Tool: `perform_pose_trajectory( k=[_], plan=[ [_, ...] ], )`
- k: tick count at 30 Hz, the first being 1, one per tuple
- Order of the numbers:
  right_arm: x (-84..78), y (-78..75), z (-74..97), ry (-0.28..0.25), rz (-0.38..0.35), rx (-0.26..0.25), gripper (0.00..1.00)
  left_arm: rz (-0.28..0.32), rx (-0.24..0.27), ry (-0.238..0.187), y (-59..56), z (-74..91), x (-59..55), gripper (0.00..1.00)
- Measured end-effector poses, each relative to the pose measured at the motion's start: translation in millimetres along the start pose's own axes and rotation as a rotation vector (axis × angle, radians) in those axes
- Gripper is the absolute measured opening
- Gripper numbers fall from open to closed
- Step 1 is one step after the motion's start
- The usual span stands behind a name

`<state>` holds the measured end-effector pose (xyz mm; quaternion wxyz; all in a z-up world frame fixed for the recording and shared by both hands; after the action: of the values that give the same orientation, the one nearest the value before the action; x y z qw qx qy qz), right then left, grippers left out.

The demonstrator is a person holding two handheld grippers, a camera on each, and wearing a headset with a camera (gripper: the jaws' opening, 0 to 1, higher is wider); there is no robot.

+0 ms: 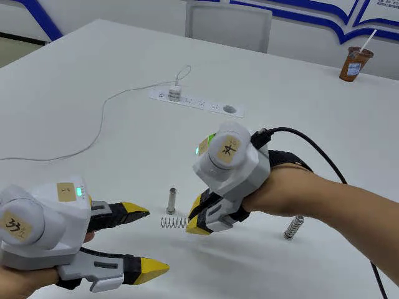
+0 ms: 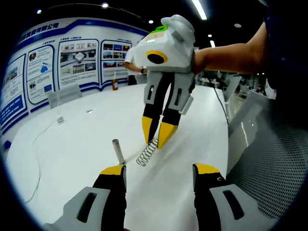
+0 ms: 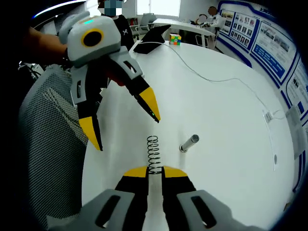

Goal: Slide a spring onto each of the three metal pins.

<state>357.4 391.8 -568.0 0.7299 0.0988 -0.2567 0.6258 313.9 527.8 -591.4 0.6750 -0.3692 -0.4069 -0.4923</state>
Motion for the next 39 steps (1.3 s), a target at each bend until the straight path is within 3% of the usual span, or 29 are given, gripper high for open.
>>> perform_pose_trajectory(
  k=[10, 25, 39],
  plan=[
    [4.3, 20.1, 18.0, -0.005, 0.065, 0.047, 0.11, -0.064, -0.053, 0.002, -5.2, -7.3, 5.6, 0.39],
    [8.9, 28.1, 23.7, -0.006, 0.107, 0.066, 0.11, -0.16, -0.098, 0.003, -12.4, -11.9, 11.3, 0.13],
    [5.4, 32.1, 26.3, -0.015, 0.105, 0.081, 0.12, -0.186, -0.129, 0.01, -17.3, -13.1, 11.6, 0.1]
  ],
)
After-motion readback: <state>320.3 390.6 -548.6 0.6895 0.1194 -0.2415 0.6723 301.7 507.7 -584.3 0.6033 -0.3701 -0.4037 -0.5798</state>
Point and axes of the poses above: the centre of the closed fingertips' face, and the gripper's own axes: z roughly backward along the fingers, y roughly to its left, x roughly out of its top, the point moved 8 cm from there along z, roughly backward along the fingers, and after that the axes turned 10 degrees about -x, right-handed, at the moved point
